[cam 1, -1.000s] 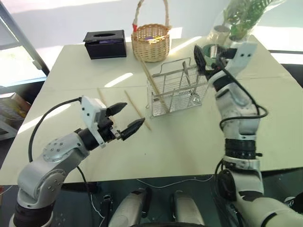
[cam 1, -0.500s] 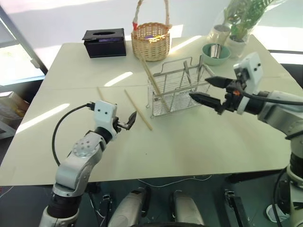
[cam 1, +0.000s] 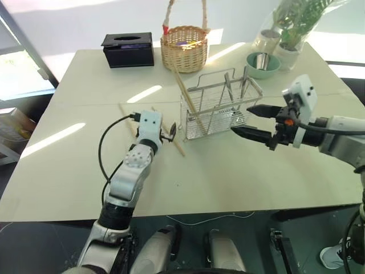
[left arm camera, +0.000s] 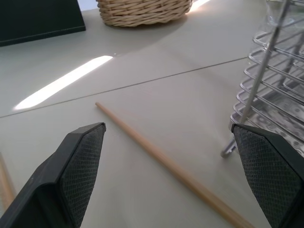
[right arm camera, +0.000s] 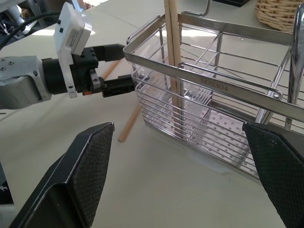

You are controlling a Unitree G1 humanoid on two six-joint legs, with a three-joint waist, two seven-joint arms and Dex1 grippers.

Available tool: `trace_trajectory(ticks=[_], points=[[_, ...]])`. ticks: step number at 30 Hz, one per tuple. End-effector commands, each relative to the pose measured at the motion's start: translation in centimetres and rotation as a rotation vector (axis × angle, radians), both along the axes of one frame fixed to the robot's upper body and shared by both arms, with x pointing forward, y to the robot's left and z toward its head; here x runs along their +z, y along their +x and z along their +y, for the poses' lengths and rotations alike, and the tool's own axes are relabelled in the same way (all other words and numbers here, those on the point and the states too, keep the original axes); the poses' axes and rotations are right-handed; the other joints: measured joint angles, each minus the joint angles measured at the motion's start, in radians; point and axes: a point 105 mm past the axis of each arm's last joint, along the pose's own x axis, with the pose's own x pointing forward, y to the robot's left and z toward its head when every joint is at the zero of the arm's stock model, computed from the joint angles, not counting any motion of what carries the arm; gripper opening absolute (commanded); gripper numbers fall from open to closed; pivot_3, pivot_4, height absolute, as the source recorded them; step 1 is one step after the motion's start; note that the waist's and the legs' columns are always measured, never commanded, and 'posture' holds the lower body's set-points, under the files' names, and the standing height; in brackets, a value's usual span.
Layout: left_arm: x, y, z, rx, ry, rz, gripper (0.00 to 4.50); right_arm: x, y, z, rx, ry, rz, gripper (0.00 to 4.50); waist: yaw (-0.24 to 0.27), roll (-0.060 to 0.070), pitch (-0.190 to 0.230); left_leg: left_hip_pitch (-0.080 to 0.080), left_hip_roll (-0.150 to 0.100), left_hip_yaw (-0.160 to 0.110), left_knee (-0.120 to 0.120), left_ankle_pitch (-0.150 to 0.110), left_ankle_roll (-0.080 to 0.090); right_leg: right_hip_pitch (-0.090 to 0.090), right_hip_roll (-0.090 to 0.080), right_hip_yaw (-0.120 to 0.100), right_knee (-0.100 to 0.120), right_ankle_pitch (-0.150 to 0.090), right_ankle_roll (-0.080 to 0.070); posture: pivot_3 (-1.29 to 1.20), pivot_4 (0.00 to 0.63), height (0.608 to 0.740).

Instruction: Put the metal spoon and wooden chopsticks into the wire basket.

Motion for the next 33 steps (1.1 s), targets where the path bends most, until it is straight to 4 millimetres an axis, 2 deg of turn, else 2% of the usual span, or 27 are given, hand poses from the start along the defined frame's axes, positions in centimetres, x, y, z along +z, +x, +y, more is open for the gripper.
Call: trace_trajectory(ticks=[1, 9, 15, 17, 26, 33], points=[[0.5, 1.0, -1.0, 0.041, 0.024, -0.011, 4.50, 0.5, 0.2, -0.1, 0.003, -0.011, -0.043, 4.47, 0.001, 0.000, 0.000, 0.000, 0.000, 0.000, 0.000, 0.000, 0.000, 0.000, 0.000, 0.000, 0.000, 0.000, 0.000, 0.00, 0.150, 0.740], [-0.5, 2.6, -2.6, 0.202, -0.035, 0.100, 4.50, 0.0, 0.2, -0.1, 0.003, -0.017, -0.044, 4.47, 0.016, 0.000, 0.000, -0.002, 0.000, 0.000, 0.009, -0.002, 0.002, 0.001, 0.001, -0.001, 0.002, 0.002, 0.003, 0.00, 0.150, 0.740], [-1.7, 2.8, -2.8, 0.351, -0.119, 0.227, 4.50, -0.2, 0.3, -0.3, -0.009, -0.017, -0.048, 4.47, 0.026, -0.001, 0.001, -0.003, 0.000, 0.000, 0.015, -0.002, 0.003, 0.003, 0.001, -0.001, 0.002, 0.004, 0.007, 0.00, 0.150, 0.740], [-2.6, 2.8, -3.0, 0.385, -0.133, 0.283, 4.50, -0.2, 0.4, -0.3, -0.012, -0.016, -0.048, 4.47, 0.026, -0.001, 0.001, -0.003, 0.000, 0.000, 0.015, -0.002, 0.003, 0.003, 0.001, -0.001, 0.002, 0.004, 0.007, 0.00, 0.150, 0.740], [-3.7, 3.2, -4.6, 0.336, -0.129, 0.340, 4.50, 0.0, 0.1, -0.6, -0.008, -0.022, -0.043, 4.47, 0.026, -0.001, 0.000, -0.003, 0.000, 0.000, 0.015, -0.002, 0.003, 0.003, 0.002, -0.001, 0.002, 0.005, 0.007, 0.00, 0.150, 0.740], [-5.1, 3.0, -5.0, 0.370, -0.149, 0.446, 4.50, 0.0, -1.5, -1.7, 0.038, -0.059, 0.022, 4.47, 0.027, -0.001, 0.000, -0.002, 0.000, 0.000, 0.016, -0.002, 0.003, 0.005, 0.002, -0.001, 0.002, 0.005, 0.008, 0.00, 0.150, 0.740]])
